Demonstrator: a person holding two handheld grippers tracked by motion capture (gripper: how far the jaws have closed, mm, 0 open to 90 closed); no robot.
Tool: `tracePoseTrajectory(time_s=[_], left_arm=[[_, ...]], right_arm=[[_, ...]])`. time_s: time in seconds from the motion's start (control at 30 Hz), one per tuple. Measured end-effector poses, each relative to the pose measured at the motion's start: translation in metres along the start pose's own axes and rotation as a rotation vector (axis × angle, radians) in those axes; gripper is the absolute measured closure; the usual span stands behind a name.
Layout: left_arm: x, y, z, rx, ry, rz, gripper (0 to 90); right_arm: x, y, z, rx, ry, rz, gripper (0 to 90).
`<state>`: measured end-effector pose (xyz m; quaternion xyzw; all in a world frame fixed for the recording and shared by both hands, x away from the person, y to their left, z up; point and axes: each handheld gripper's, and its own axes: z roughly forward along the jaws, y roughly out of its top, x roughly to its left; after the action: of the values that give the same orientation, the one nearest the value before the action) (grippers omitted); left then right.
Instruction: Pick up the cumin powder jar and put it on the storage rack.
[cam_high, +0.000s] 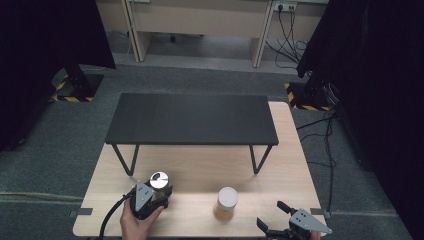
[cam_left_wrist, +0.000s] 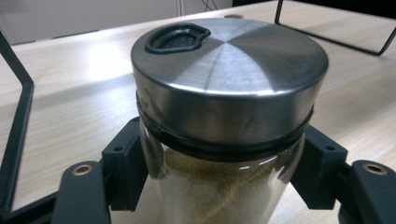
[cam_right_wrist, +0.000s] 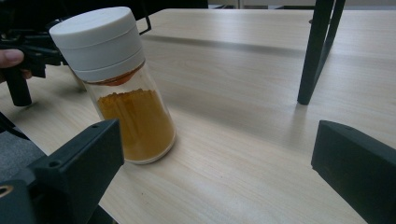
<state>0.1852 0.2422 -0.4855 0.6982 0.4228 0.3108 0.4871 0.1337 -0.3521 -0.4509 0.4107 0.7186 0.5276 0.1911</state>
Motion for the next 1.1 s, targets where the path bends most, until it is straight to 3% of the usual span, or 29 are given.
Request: tracePoseTrajectory(time_s=[0.43,0.67,1.1], left_arm=[[0.001,0.045,-0.036,-0.049,-0.027,-0.019,30.7],[0.005,0.063,-0.047,-0.065,-0.046,-0.044,30.6],[0.014,0.092,-0.059,-0.078,-0.053,-0.035,30.6]], right_arm=[[-0.001,0.001,0.000,0.000,0.006,0.000,2.8],[0.000,0.001,0.000,-0.002,0.004,-0.002,2.8],[-0.001,0.001,0.000,0.000,0.003,0.001,2.9]])
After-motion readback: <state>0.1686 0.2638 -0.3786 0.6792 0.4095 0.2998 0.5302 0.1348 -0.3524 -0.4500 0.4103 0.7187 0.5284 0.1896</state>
